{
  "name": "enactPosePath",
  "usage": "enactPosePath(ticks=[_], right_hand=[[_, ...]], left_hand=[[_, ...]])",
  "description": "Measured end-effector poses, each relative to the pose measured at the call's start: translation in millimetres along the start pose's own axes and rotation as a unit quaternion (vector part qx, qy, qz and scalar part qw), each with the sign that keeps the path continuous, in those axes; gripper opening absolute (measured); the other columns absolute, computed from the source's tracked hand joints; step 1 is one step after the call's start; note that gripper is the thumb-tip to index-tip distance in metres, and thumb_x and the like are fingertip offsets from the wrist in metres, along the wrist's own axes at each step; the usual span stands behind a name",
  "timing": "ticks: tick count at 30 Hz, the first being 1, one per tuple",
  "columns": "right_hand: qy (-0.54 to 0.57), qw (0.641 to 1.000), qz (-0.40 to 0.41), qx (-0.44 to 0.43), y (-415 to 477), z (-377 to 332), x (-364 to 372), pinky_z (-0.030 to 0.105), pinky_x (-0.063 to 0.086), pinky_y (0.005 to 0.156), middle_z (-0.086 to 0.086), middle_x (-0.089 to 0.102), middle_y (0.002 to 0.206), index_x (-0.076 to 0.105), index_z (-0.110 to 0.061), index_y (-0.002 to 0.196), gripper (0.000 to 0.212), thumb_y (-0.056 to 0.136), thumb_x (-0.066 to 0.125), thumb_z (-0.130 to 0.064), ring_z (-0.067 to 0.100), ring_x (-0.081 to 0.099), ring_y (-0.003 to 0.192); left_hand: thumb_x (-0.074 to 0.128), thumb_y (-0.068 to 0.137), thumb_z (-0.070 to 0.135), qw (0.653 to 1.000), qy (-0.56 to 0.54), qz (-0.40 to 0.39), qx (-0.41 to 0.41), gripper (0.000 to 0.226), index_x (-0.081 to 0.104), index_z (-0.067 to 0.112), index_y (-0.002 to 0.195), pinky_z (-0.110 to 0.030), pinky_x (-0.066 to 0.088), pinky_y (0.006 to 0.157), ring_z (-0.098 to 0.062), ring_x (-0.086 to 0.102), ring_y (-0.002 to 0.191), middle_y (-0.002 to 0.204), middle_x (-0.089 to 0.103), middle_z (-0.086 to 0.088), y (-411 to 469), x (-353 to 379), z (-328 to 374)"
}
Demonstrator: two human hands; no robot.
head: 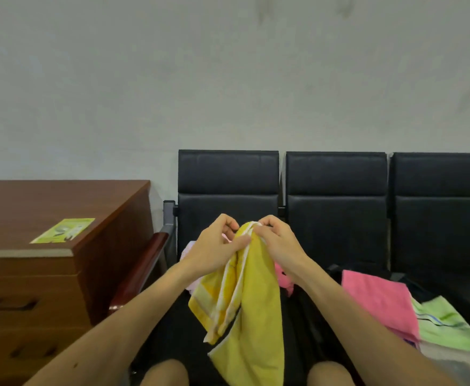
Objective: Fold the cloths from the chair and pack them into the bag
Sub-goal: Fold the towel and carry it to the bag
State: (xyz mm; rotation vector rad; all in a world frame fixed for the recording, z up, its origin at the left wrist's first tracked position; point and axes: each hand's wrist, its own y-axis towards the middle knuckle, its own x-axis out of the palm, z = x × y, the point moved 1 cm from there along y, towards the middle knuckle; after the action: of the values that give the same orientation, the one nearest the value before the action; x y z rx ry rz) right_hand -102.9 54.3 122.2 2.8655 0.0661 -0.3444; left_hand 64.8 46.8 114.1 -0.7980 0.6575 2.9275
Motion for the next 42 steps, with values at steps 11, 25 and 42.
enactPosePath(ticks=[11,25,42], right_hand=[[0.042,0.997,0.067,-0.014,-7,-41,-32,0.039,0.050,0.083,0.011,0.060,0.092,0.062,-0.009,0.095,0.019,0.100,0.051,-0.024,0.021,0.058,0.086],[0.000,0.997,-0.030,-0.074,-63,-47,-7,0.030,0.059,0.081,-0.009,0.065,0.111,0.049,-0.031,0.127,0.068,0.071,0.087,-0.032,0.005,0.066,0.098],[-0.011,0.997,-0.046,-0.055,-31,-2,-16,0.055,0.053,0.067,0.028,0.065,0.079,0.068,0.003,0.085,0.043,0.099,0.055,-0.036,0.045,0.062,0.074]], left_hand=[[0.060,0.083,0.034,0.961,0.172,-0.217,-0.010,0.017,0.061,0.018,0.076,-0.036,0.050,0.071,-0.008,0.054,0.067,0.072,0.061,0.006,-53,-6,-32],[0.064,0.082,0.023,0.995,-0.012,0.032,0.098,0.010,0.073,0.021,0.080,-0.038,0.055,0.067,-0.022,0.066,0.070,0.072,0.070,0.000,-5,-22,79],[0.061,0.095,0.010,0.986,-0.140,-0.090,-0.016,0.014,0.068,0.003,0.085,-0.029,0.055,0.070,-0.015,0.064,0.076,0.079,0.066,-0.014,-1,16,22]])
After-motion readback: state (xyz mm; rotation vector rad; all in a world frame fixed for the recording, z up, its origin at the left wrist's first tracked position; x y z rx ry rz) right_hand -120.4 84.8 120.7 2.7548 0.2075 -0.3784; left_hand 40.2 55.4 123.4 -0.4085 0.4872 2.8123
